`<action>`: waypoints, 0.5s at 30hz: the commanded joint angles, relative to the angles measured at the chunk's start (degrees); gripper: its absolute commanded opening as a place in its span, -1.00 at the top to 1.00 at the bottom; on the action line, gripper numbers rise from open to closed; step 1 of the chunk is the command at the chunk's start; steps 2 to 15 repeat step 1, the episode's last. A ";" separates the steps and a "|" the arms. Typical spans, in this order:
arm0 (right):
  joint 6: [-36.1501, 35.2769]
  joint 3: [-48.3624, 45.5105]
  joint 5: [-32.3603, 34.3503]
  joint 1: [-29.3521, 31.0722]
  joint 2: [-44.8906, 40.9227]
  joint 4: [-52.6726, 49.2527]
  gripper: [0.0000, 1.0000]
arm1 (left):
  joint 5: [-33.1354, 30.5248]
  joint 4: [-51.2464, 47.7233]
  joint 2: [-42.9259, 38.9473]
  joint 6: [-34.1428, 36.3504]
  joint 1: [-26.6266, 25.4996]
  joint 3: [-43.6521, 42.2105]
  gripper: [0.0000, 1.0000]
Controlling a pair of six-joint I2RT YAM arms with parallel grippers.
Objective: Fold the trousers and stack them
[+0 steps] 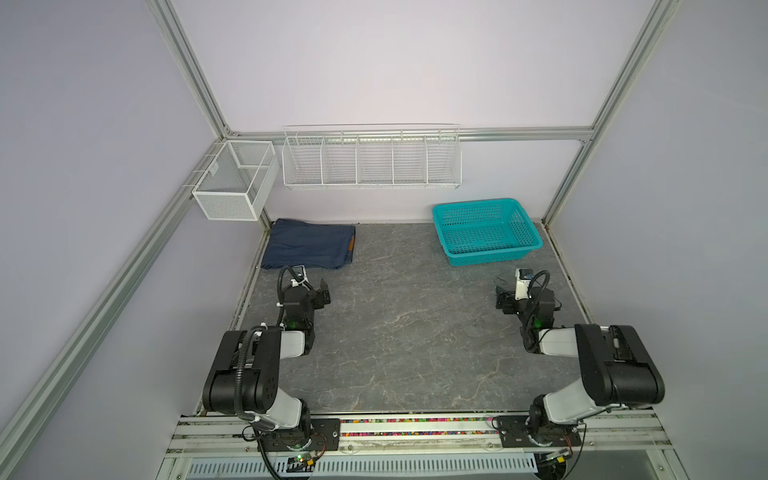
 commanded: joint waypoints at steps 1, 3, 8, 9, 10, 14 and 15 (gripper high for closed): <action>-1.51 0.29 0.52 0.15 -0.92 1.98 -0.76 | 1.23 2.44 -0.21 0.77 0.28 -0.55 -0.99; -1.51 0.29 0.52 0.15 -0.92 1.98 -0.76 | 1.23 2.44 -0.21 0.77 0.28 -0.55 -0.99; -1.51 0.29 0.52 0.15 -0.92 1.98 -0.76 | 1.23 2.44 -0.21 0.77 0.28 -0.55 -0.99; -1.51 0.29 0.52 0.15 -0.92 1.98 -0.76 | 1.23 2.44 -0.21 0.77 0.28 -0.55 -0.99; -1.51 0.29 0.52 0.15 -0.92 1.98 -0.76 | 1.23 2.44 -0.21 0.77 0.28 -0.55 -0.99; -1.51 0.29 0.52 0.15 -0.92 1.98 -0.76 | 1.23 2.44 -0.21 0.77 0.28 -0.55 -0.99; -1.51 0.29 0.52 0.15 -0.92 1.98 -0.76 | 1.23 2.44 -0.21 0.77 0.28 -0.55 -0.99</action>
